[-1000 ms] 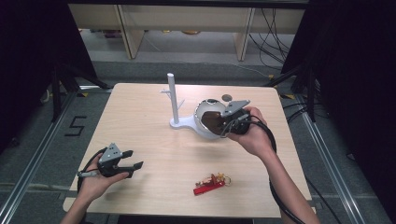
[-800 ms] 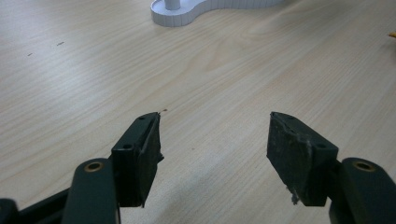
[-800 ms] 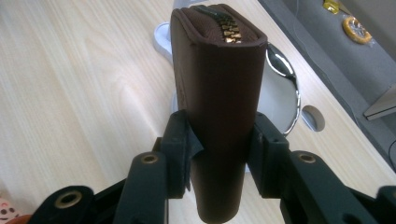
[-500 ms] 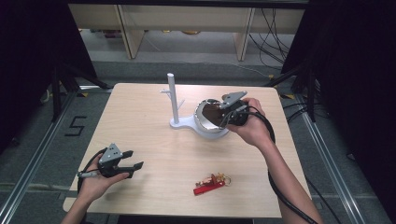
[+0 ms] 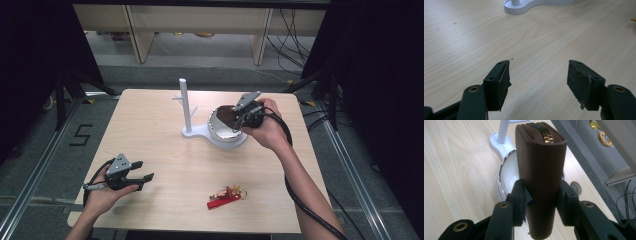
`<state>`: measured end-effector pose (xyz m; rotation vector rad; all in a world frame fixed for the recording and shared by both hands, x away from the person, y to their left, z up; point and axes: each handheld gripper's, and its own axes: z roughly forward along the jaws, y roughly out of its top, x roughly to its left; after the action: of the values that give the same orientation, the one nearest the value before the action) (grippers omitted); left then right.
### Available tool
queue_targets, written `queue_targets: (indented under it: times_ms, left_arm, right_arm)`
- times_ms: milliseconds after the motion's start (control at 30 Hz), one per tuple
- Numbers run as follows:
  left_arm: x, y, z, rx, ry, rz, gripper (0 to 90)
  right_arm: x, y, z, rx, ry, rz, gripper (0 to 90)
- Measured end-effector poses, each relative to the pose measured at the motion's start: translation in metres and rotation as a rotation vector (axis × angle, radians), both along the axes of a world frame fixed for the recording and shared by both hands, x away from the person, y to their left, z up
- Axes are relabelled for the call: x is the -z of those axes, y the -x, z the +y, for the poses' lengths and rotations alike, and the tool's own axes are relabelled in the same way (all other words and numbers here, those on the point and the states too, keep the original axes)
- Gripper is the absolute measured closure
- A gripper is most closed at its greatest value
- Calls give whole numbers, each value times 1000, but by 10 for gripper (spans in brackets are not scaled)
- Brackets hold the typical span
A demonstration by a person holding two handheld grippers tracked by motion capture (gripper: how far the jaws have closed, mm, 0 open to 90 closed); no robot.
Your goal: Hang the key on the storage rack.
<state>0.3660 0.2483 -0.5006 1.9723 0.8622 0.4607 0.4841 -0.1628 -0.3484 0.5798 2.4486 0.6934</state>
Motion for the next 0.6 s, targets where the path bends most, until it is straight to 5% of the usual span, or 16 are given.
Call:
queue_targets:
  times_ms: [600]
  left_arm:
    - [0, 0, 1, -2, 2, 0, 342]
  right_arm:
    - [8, -15, 8, 6, 37, 12, 638]
